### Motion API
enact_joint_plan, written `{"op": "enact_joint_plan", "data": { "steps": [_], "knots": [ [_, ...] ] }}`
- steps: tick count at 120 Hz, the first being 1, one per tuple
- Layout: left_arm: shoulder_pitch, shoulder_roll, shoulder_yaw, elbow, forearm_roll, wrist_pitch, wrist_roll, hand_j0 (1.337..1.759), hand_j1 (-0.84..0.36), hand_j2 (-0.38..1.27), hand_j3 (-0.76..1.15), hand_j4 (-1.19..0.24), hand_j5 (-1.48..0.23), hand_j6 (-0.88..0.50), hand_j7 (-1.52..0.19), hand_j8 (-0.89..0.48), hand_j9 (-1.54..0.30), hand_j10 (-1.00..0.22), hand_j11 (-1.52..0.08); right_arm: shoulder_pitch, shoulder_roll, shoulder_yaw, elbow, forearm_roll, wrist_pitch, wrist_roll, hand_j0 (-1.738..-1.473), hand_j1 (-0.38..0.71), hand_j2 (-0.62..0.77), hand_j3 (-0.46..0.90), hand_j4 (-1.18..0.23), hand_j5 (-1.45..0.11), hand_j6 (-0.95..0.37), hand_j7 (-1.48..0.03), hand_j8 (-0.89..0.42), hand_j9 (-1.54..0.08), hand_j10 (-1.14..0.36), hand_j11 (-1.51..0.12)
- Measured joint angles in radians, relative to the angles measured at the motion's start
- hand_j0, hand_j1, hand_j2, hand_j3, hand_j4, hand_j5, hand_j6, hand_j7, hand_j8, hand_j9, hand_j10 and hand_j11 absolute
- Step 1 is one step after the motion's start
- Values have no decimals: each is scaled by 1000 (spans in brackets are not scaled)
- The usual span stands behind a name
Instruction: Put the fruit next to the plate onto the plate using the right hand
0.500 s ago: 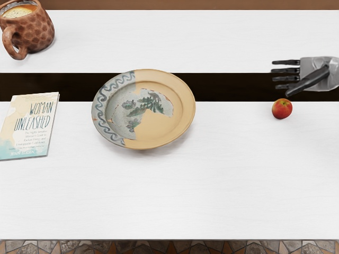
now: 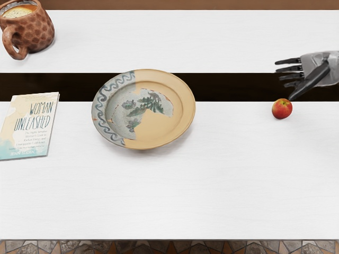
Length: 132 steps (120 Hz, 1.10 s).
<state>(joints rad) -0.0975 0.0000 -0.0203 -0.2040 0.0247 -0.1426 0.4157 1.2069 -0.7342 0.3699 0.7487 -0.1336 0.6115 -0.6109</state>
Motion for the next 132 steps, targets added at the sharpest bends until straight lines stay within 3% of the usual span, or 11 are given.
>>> {"op": "enact_joint_plan", "data": {
  "steps": [28,41,54,74,95,132],
  "knots": [
    [4,0,-2,0,0,0,0,1658,339,2,0,-8,-11,-8,-11,-8,-11,-8,-11,278,113,-408,81,-95,0,0,-1658,-332,-3,0,-15,-18,-15,-18,-15,-18,-14,-18],
    [4,0,-2,0,0,0,0,1658,339,1,0,-8,-11,-8,-11,-8,-11,-8,-11,356,178,-581,97,-133,0,0,-1658,-322,-5,0,-24,-29,-24,-29,-24,-29,-23,-29],
    [4,0,-3,0,0,0,0,1658,339,1,0,-8,-11,-8,-11,-8,-11,-8,-11,412,200,-659,137,-186,-4,0,-1658,-332,-3,0,-16,-19,-17,-19,-16,-19,-15,-19],
    [4,0,-3,0,0,0,0,1658,339,1,0,-8,-11,-8,-11,-8,-11,-8,-11,430,194,-698,210,-272,-63,0,-1658,-341,-2,0,-8,-8,-9,-8,-8,-8,-8,-8],
    [4,0,-1,0,0,0,0,1658,339,1,0,-8,-11,-8,-11,-8,-11,-8,-11,417,134,-741,326,-298,-252,0,-1658,-346,-1,0,-5,-4,-6,-3,-5,-4,-4,-4],
    [4,0,1,0,0,0,0,1658,339,2,0,-8,-11,-8,-11,-8,-11,-8,-11,390,91,-814,418,-312,-450,0,-1658,-346,0,0,-5,-4,-6,-4,-6,-4,-5,-4]
  ]
}}
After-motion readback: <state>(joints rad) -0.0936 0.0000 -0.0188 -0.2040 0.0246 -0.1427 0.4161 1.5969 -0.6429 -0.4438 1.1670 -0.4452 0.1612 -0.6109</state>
